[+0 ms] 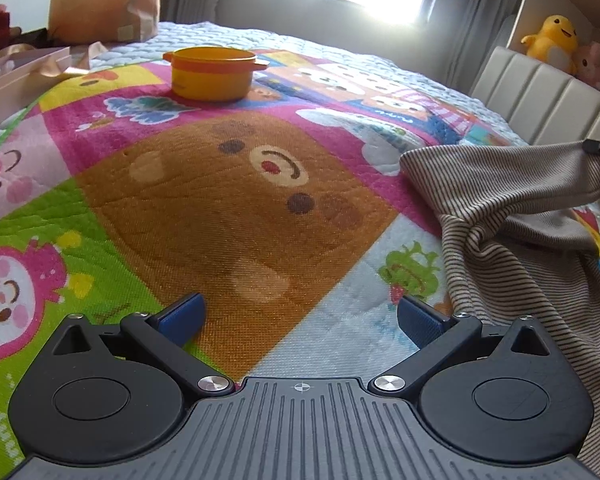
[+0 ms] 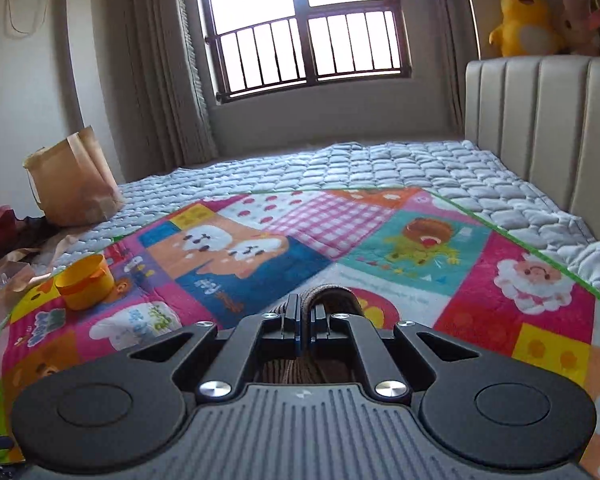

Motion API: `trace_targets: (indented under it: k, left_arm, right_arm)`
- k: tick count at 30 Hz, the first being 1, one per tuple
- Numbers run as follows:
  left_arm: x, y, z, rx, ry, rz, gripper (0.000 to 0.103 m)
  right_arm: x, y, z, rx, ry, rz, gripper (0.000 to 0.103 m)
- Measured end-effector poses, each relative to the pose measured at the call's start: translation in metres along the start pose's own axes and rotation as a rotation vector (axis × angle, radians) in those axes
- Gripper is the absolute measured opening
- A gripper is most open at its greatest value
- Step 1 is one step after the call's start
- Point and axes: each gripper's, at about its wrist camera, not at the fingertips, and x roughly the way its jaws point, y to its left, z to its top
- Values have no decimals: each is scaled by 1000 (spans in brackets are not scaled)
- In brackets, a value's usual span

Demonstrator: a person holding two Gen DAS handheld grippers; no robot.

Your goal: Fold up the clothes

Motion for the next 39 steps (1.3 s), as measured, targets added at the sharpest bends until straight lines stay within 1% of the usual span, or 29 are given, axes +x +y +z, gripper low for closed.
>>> trace_targets:
  k: [4,7,8,10,11,13,15,17,18,19,20,21,23,24,26,27,29,30,33,35,36,38,39]
  left_arm:
    - [3,-9,7,8,6,-19,103]
    - [5,-16,13,14,10,-34,103]
    - [7,-23,16,29,6,-47,103]
    - [12,-48,22,87,-12,-98,103]
    - [15,-61,25,117,-21,-126,103]
    - [21,-86,32,172,-43,-186,103]
    - [29,-113,38,226,-72,-248,103]
    - [40,-136,44,262,-100,-290,103]
    - [46,-145,47,273,-111,-306,103]
    - [53,-151,49,276,-115,-321,103]
    - [61,-156,52,276,-116,-335,103]
    - [69,-159,54,272,-114,-343,103]
    - [87,-161,56,254,-103,-343,103]
    - [97,-160,56,240,-86,-331,103]
    - [117,-154,52,214,-43,-302,103]
    - [122,-150,49,209,-37,-304,103]
    - [126,-143,42,208,-50,-327,103]
    - [126,-140,40,204,-55,-334,103]
    - [126,-140,37,208,-69,-330,103]
    - [124,-144,35,228,-80,-314,103]
    - [123,-145,34,237,-85,-306,103]
    - [123,-145,33,238,-88,-306,103]
    - [123,-145,33,237,-88,-307,103]
  right_arm:
    - [-4,-13,-42,6,47,-20,4]
    - [6,-26,-77,14,110,-45,4]
    - [7,-28,-90,15,130,-55,4]
    - [1,-27,-117,-10,157,-85,6]
    - [0,-33,-124,-45,150,-94,6]
    - [-3,-39,-134,-107,115,-91,9]
    - [-20,-26,-140,-110,108,-88,12]
    - [-45,-13,-144,-108,101,-94,23]
    - [-58,-12,-141,-109,83,-99,33]
    - [-75,-6,-142,-108,54,-87,38]
    - [-93,-1,-143,-106,26,-73,39]
    - [-103,1,-143,-95,4,-49,43]
    - [-119,12,-145,-51,-12,20,52]
    - [-115,20,-143,-21,-1,63,58]
    - [-114,41,-164,5,28,92,60]
    - [-108,49,-179,-9,60,66,60]
    - [-96,65,-210,-34,122,16,60]
    - [-103,69,-220,-29,122,12,65]
    - [-124,78,-249,-14,124,-1,67]
    - [-127,74,-256,-19,119,-2,68]
    - [-114,62,-253,-23,117,-5,68]
    - [-115,61,-255,-32,114,-13,68]
    - [-125,70,-262,-32,113,-15,68]
